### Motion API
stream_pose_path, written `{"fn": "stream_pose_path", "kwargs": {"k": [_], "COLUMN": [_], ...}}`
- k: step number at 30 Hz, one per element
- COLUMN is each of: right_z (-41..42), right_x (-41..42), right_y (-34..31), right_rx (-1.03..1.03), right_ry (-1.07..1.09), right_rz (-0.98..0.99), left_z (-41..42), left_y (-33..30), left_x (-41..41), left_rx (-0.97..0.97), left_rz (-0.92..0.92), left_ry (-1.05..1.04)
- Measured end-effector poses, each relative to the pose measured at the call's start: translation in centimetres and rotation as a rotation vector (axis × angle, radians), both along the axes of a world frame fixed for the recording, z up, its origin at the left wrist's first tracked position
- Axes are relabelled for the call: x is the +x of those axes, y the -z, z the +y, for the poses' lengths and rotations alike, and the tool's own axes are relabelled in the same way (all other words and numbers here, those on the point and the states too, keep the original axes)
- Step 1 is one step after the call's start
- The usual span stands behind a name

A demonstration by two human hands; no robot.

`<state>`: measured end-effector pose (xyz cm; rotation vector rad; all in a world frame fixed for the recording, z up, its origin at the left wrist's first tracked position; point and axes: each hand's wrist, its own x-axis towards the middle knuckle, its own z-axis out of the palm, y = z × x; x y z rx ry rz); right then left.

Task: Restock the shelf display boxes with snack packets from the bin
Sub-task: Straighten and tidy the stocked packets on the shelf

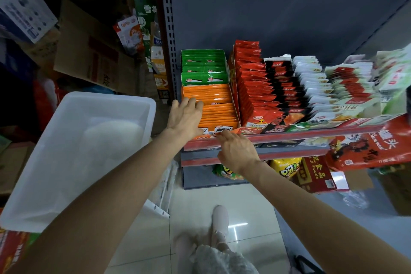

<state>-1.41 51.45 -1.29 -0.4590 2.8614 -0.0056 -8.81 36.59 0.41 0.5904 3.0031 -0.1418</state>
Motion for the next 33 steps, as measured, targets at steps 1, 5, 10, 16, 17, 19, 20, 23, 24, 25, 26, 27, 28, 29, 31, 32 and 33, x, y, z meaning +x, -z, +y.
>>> {"fn": "stream_pose_path", "kwargs": {"k": [1,5,10,16,17,19,20,23,24,25,26,27,28,29,31,32,33], "right_z": [0.0,0.0,-0.5,-0.8,-0.9,-0.9,-0.9,-0.9,-1.0,-1.0,-1.0,-1.0,-1.0,-1.0,-1.0,-1.1,-1.1], "right_x": [0.0,0.0,0.0,-1.4,-1.5,-1.7,-1.7,-1.9,-1.9,-2.0,-2.1,-2.1,-2.1,-2.0,-1.8,-1.9,-2.1], "right_y": [0.0,0.2,-0.2,0.0,0.1,0.2,0.3,0.7,0.7,0.6,0.5,0.4,0.1,-0.2,-0.9,-1.1,-1.2], "right_rx": [-0.004,-0.012,-0.112,0.000,0.016,0.036,0.043,0.053,0.058,0.061,0.060,0.042,0.001,-0.050,-0.152,-0.184,-0.198], "right_ry": [0.000,0.009,0.038,-0.007,-0.009,-0.019,-0.024,-0.016,-0.016,-0.014,-0.007,0.004,0.024,0.049,0.080,0.085,0.090], "right_rz": [-0.008,-0.033,0.190,0.047,0.040,0.029,0.025,0.001,-0.007,-0.020,-0.039,-0.052,-0.051,-0.026,0.101,0.174,0.241], "left_z": [0.1,0.0,0.1,0.0,0.1,0.2,0.2,0.3,0.3,0.3,0.3,0.2,0.0,-0.2,-0.6,-0.6,-0.6], "left_y": [0.0,0.1,0.2,0.3,0.3,0.1,0.1,0.2,0.2,0.2,0.2,0.2,0.2,0.2,0.3,0.4,0.4], "left_x": [0.1,0.3,0.1,-0.4,-0.5,-0.5,-0.5,-0.6,-0.6,-0.7,-0.8,-0.9,-1.1,-1.3,-2.0,-2.2,-2.3], "left_rx": [-0.003,0.006,0.017,0.010,0.008,0.004,-0.004,-0.021,-0.012,0.003,0.017,0.025,0.026,0.021,-0.020,-0.061,-0.104], "left_rz": [0.012,0.057,0.053,0.004,-0.002,0.001,0.020,0.108,0.118,0.112,0.096,0.075,0.048,0.013,-0.078,-0.123,-0.157], "left_ry": [0.004,-0.002,-0.002,-0.013,-0.014,-0.021,-0.019,0.011,0.018,0.022,0.029,0.036,0.039,0.034,0.023,0.025,0.029]}}
